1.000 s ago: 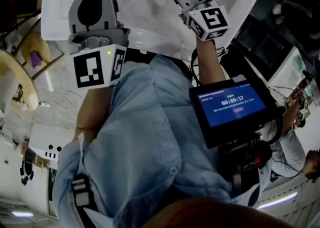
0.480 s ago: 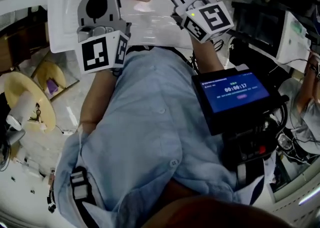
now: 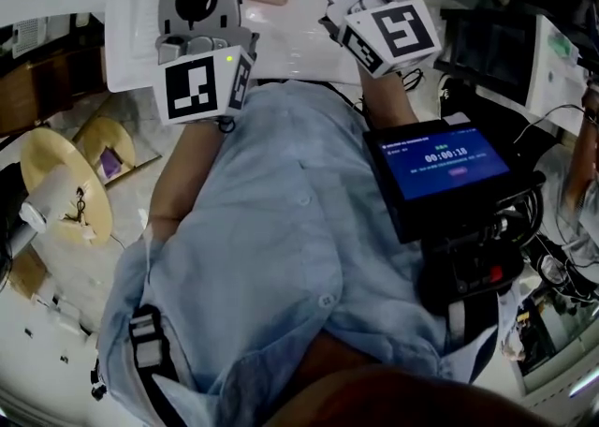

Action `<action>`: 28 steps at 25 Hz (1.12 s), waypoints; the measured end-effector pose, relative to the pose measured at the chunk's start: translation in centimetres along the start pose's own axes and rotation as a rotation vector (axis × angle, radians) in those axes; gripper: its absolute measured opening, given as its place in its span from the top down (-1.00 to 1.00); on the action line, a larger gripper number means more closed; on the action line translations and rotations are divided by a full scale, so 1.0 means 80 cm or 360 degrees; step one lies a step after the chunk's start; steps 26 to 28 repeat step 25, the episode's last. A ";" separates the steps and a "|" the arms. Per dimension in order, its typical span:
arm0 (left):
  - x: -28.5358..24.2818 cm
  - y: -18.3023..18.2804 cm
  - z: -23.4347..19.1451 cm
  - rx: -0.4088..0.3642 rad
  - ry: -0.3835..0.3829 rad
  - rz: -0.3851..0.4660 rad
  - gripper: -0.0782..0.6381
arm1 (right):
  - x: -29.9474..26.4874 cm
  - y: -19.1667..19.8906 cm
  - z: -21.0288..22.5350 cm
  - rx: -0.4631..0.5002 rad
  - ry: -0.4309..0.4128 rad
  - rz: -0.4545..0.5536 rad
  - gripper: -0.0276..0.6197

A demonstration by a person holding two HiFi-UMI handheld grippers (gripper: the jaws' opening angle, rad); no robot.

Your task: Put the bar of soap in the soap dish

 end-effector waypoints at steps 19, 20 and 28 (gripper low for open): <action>-0.011 -0.001 0.009 0.0011 0.0020 0.0029 0.76 | -0.001 -0.015 0.000 0.0045 0.0018 0.0016 0.90; -0.011 -0.001 0.009 0.0011 0.0018 0.0028 0.76 | -0.001 -0.015 0.000 0.0045 0.0015 0.0017 0.90; -0.009 -0.002 0.007 0.0009 0.0006 0.0028 0.76 | -0.003 -0.016 -0.002 0.0047 0.0004 0.0020 0.90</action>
Point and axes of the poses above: the fingertips, and each gripper's own axes: x backward along the fingers, z to its right, y out of its underside, the point moved 6 cm from there along x, backward along the fingers, and after that the axes turned 9 degrees about -y, right-handed, at the moved point
